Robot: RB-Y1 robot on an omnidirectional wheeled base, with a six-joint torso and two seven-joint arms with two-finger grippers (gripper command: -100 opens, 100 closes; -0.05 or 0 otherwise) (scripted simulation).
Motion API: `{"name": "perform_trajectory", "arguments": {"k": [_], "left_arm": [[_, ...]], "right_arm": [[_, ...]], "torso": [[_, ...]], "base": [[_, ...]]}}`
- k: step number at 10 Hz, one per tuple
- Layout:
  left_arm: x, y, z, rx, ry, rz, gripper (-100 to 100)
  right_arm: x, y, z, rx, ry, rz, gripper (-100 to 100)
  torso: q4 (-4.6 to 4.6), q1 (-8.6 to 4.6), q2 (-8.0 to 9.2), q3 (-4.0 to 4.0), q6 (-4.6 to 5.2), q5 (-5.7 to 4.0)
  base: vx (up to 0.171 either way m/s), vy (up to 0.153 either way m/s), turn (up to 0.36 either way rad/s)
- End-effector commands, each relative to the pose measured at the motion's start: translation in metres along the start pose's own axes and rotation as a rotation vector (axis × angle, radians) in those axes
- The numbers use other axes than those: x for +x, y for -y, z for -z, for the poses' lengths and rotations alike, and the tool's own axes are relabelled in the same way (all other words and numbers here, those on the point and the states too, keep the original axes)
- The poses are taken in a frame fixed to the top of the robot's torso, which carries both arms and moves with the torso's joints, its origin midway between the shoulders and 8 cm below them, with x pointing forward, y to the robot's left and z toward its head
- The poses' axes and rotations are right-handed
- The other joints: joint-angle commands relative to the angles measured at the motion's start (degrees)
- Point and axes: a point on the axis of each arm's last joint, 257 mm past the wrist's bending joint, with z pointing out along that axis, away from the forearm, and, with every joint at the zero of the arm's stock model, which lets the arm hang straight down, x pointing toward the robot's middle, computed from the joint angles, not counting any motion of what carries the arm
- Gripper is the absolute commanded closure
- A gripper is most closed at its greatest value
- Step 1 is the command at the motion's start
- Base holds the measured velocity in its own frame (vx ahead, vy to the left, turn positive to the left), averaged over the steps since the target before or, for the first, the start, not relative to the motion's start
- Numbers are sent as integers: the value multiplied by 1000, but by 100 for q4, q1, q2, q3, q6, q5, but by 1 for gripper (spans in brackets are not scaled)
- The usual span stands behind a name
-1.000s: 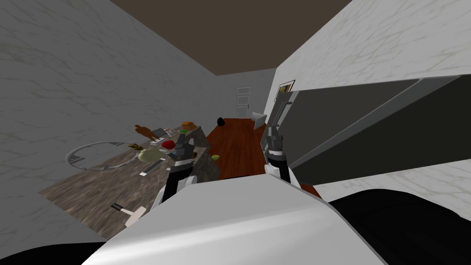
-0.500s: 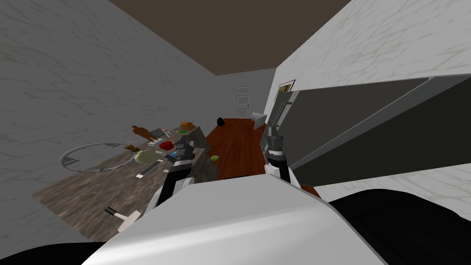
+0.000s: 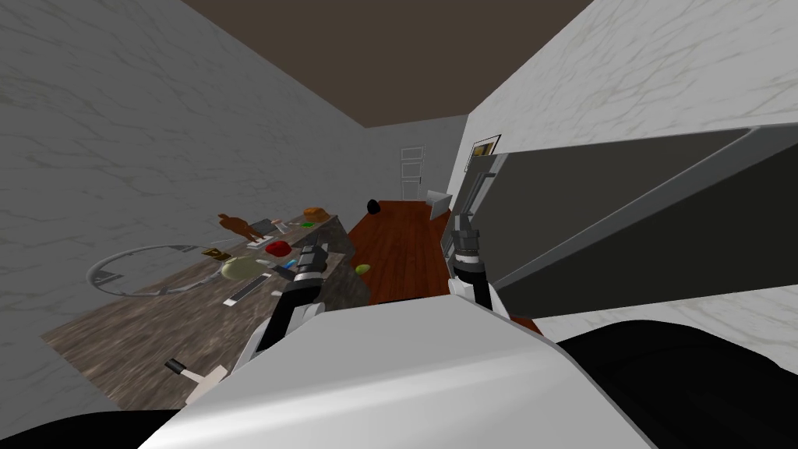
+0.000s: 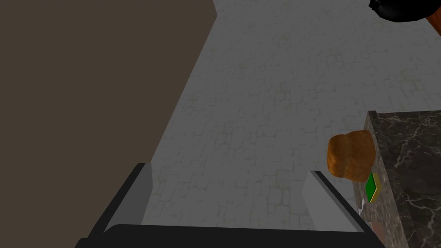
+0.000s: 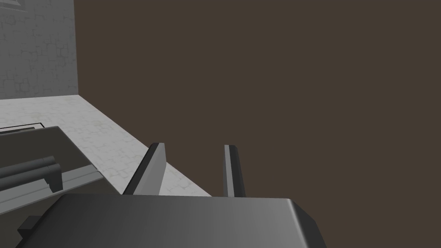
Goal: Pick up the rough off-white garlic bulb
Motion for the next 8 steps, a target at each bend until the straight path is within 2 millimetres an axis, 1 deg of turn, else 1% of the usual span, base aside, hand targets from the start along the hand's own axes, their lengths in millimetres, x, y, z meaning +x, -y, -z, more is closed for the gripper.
{"name": "perform_trajectory", "arguments": {"k": [1,2,3,6,7,8], "left_arm": [[-5,-12,2,-51,-1,-9,-100],[-5,-18,3,-76,-2,-9,-100],[-5,-21,3,-85,-2,-9,-100],[-14,-42,9,-180,-3,-22,-100],[-14,-49,10,-210,-3,-22,-100],[-14,-50,11,-214,-3,-22,-100]], "right_arm": [[0,0,0,0,0,0,0],[0,0,0,0,0,0,0],[0,0,0,0,0,0,0],[0,0,0,0,0,0,0],[0,0,0,0,0,0,0],[0,0,0,0,0,0,0]], "torso": [[0,0,0,0,0,0],[0,0,-1,0,0,0],[0,1,-1,0,0,0],[1,5,3,2,0,1],[0,3,-1,0,0,1],[0,2,-1,-1,0,1]], "base": [[38,-21,-2],[33,-17,3],[12,-7,0],[30,-11,-2],[38,-18,1],[18,-10,2]]}}
